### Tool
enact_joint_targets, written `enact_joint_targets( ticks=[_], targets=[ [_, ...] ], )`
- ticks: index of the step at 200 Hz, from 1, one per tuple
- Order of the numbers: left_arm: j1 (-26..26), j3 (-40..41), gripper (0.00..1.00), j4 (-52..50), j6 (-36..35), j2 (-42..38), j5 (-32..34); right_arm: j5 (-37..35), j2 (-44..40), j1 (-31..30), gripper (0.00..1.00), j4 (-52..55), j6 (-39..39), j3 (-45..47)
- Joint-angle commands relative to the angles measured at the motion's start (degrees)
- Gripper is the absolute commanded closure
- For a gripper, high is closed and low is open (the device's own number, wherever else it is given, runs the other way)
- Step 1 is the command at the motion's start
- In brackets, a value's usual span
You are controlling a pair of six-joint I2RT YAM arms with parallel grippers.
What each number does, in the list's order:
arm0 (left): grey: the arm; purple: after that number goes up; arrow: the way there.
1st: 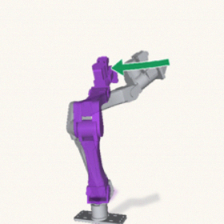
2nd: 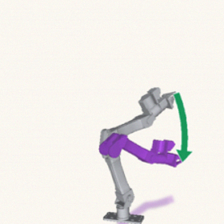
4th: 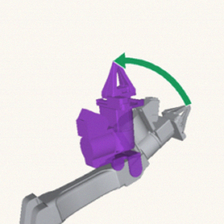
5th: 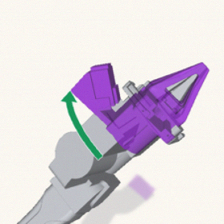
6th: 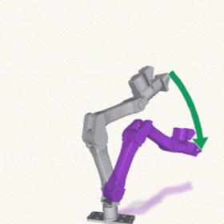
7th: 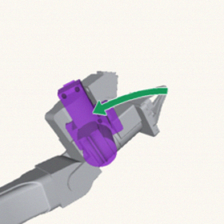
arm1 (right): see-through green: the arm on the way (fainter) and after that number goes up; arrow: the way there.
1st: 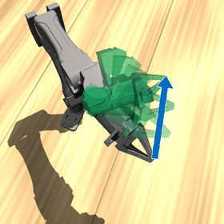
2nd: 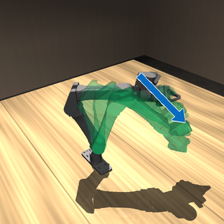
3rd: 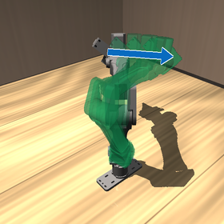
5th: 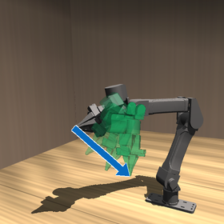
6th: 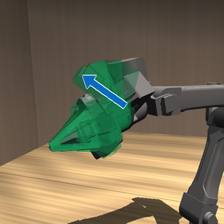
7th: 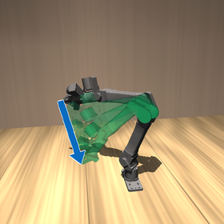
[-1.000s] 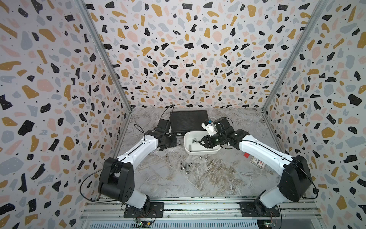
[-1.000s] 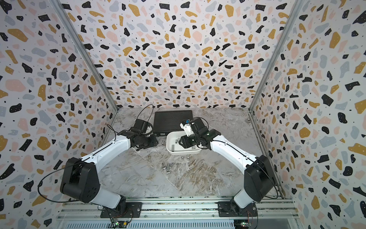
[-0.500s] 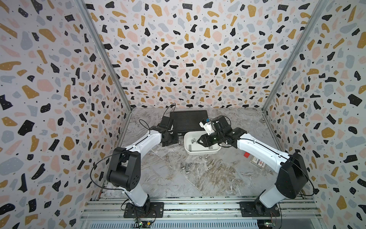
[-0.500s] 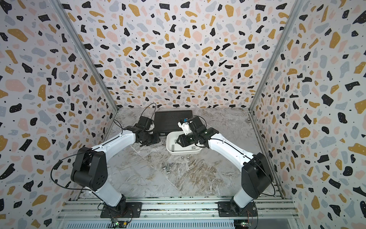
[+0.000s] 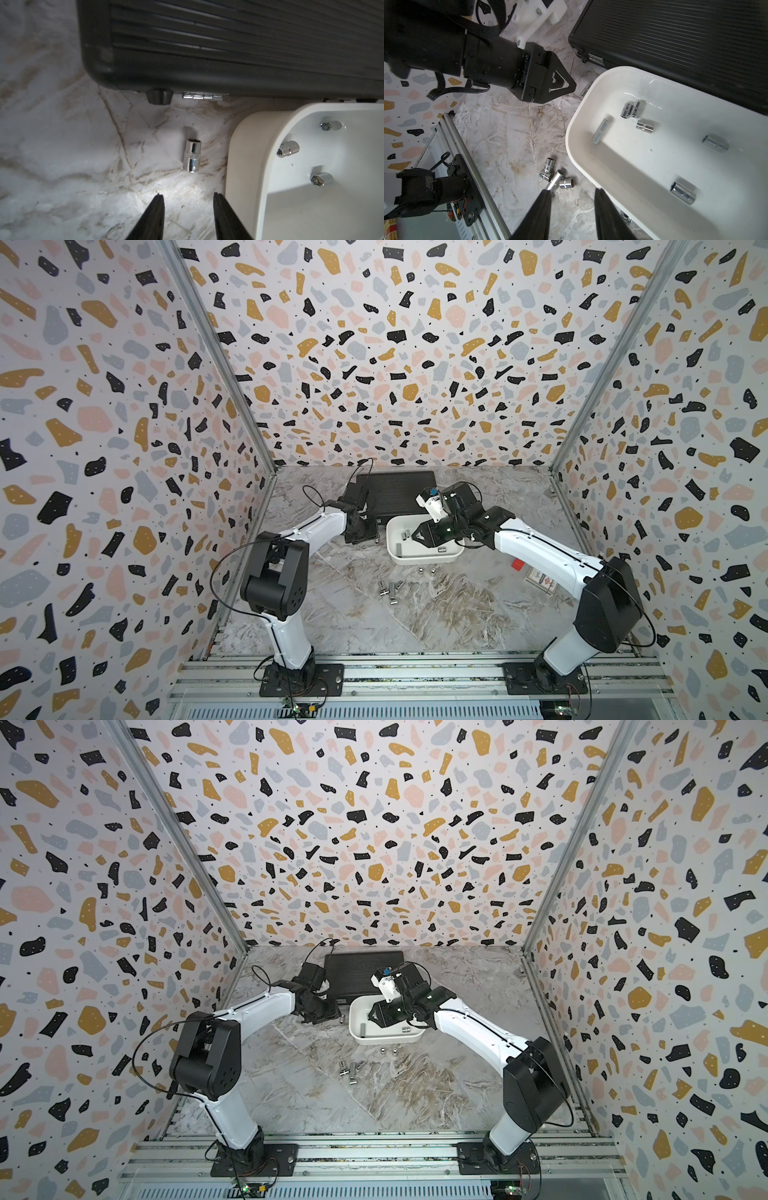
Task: Put the socket on the desktop into the storage box
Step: Pick up the socket head at the center of the board.
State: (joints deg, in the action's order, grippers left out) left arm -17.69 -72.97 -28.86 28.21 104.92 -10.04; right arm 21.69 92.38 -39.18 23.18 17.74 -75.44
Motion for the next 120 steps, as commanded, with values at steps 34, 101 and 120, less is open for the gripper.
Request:
enact_joint_targets(
  ticks=[34,101,120],
  targets=[
    [0.3,-3.6,0.57,-0.2,-1.2,3.2,0.2,0.7,0.9,-0.6,0.60,0.3,0.2,-3.1],
    [0.0,-5.2,0.57,-0.4,-2.0,6.0,0.6,0.4,2.3,-1.3,0.60,1.2,0.3,-4.3],
    [-0.3,-6.0,0.57,-0.6,-2.4,6.9,0.8,0.1,2.2,-1.3,0.60,1.4,0.2,-4.2]
  ],
)
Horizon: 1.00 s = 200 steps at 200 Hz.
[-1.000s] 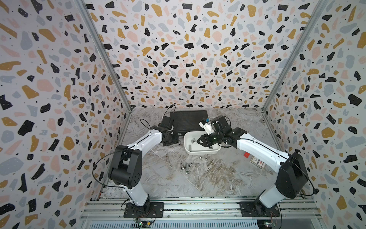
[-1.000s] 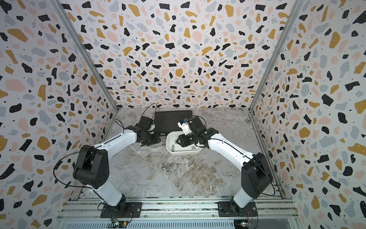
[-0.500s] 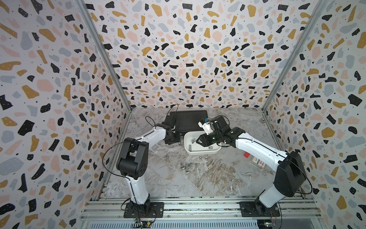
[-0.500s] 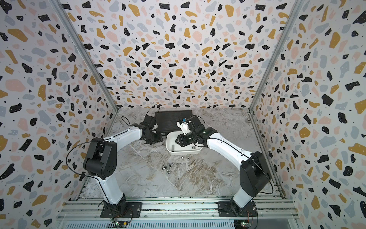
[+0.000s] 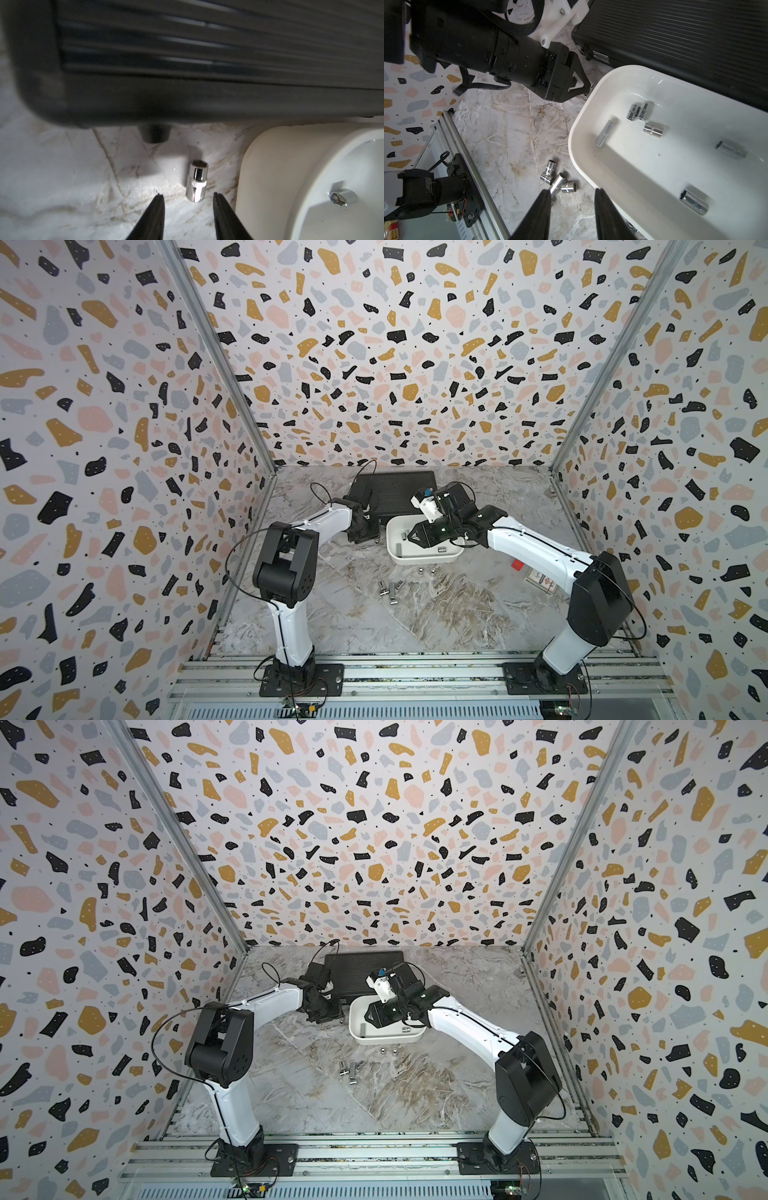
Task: Put the socket on the desktop into the storage box
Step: Pick up the socket head at the center of the board.
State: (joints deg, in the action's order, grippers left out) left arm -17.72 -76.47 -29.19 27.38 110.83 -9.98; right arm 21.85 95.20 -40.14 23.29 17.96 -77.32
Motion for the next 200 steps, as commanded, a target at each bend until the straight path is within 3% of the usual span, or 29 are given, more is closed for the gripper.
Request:
enact_joint_targets(
  ticks=[1,119,200],
  targets=[
    [-0.3,-2.6,0.57,-0.3,-1.6,1.0,0.7,0.0,-0.6,-0.4,0.60,1.3,0.0,-2.3],
    [-4.4,-9.0,0.60,-7.7,-2.8,6.6,8.9,-1.1,-1.3,-0.4,0.60,1.3,0.0,-0.9],
    [-5.2,-9.7,0.66,-8.2,-3.0,8.8,10.5,-1.7,-1.3,-0.4,0.60,1.7,-0.6,-0.9]
  ],
)
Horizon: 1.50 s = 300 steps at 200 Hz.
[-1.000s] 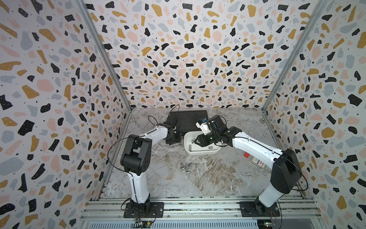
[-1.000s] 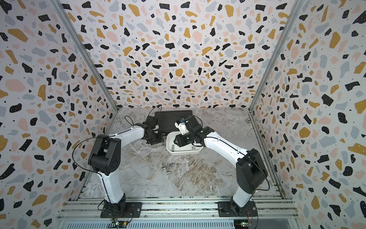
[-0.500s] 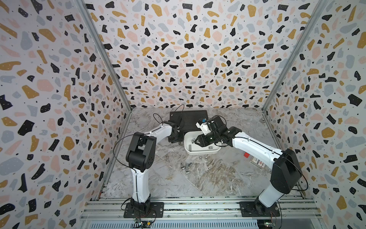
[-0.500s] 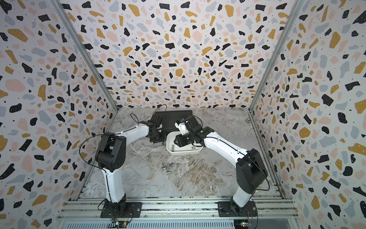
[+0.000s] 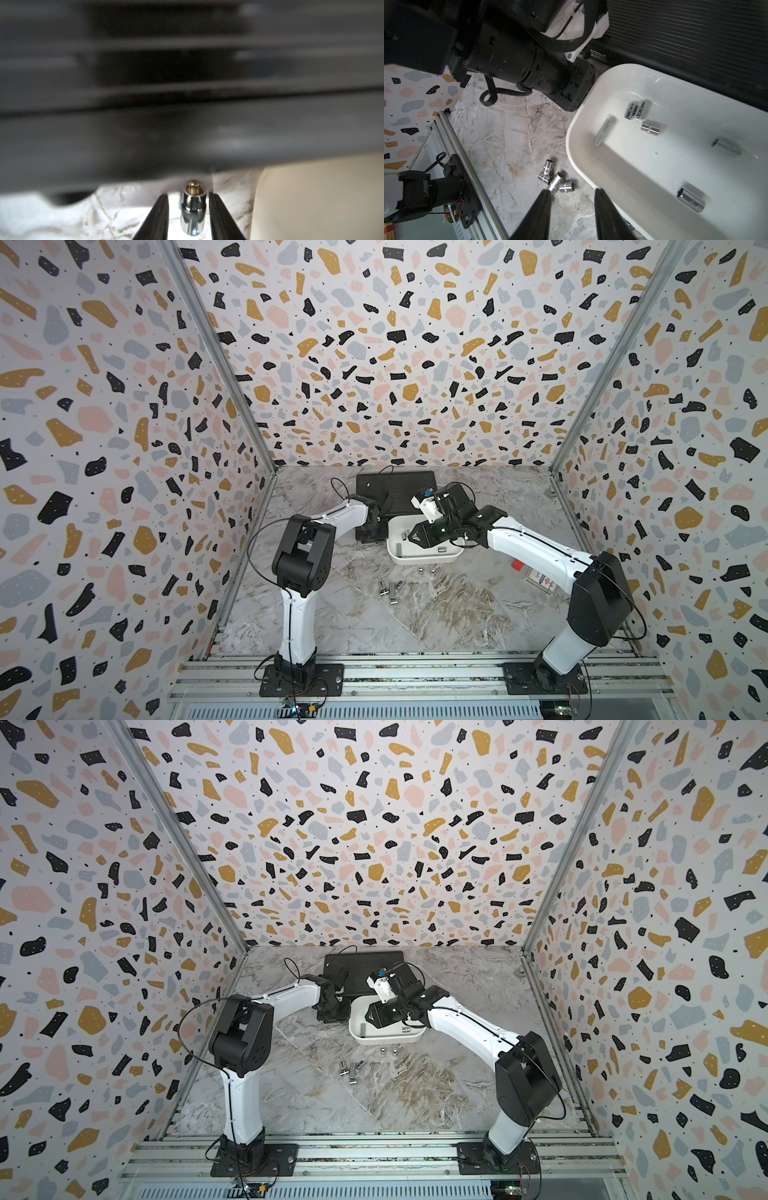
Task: Put the socket on the desktop into the storage box
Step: Pick up the socket head at the center of the board.
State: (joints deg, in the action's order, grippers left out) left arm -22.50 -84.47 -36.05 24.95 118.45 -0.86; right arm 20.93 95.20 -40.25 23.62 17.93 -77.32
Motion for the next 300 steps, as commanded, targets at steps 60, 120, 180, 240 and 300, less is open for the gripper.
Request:
enact_joint_targets(
  ticks=[60,120,180,240,300],
  targets=[
    [-0.4,-0.3,0.90,-0.9,-0.6,0.2,1.5,-0.9,-1.3,-0.3,0.60,1.2,-0.4,-0.6],
    [-0.4,2.3,0.98,-0.6,-0.3,-5.0,1.5,-1.0,-2.4,-0.3,0.60,1.0,-0.1,0.4],
    [-0.4,5.3,0.99,-1.7,0.3,-13.0,1.6,-2.5,-4.2,-0.2,0.60,2.4,1.0,1.8],
    [-0.7,5.5,0.98,-2.7,1.2,-19.2,-1.5,-4.2,-7.2,-0.1,0.60,4.2,1.8,3.7],
    [-3.9,2.9,0.99,-4.0,2.8,-20.5,-3.5,-6.0,-9.0,1.0,0.60,5.6,3.8,5.3]
  ],
)
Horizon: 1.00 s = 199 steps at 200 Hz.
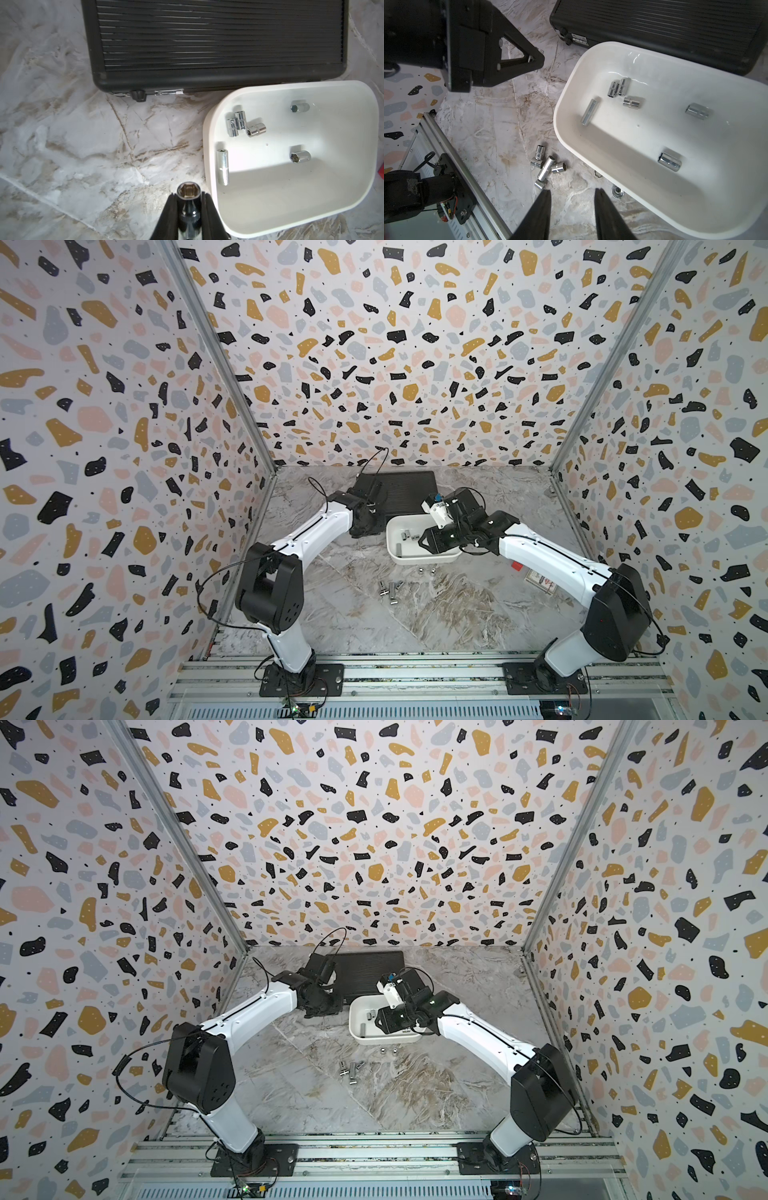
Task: Put the socket on the desktop into the storage box
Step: Pick up the socket head at the center of the board, then place the socket head in the storage box.
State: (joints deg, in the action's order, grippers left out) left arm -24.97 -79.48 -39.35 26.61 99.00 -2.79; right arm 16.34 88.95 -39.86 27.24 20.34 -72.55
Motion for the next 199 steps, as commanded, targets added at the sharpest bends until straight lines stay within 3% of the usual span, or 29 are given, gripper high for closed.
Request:
enact_joint_targets(
  ticks=[1,100,199],
  targets=[
    [-1.4,-2.2,0.98,-0.7,1.2,-1.0,-1.6,-1.4,-2.7,0.6,0.60,2.0,1.4,0.5],
    [-7.5,-6.5,0.99,-0.8,2.1,5.1,-2.0,-2.3,-6.3,3.5,0.60,3.2,2.4,3.8],
    [-9.2,-6.0,0.96,0.5,2.1,10.6,-1.8,-1.8,-7.0,5.1,0.60,3.6,2.2,5.0]
  ],
)
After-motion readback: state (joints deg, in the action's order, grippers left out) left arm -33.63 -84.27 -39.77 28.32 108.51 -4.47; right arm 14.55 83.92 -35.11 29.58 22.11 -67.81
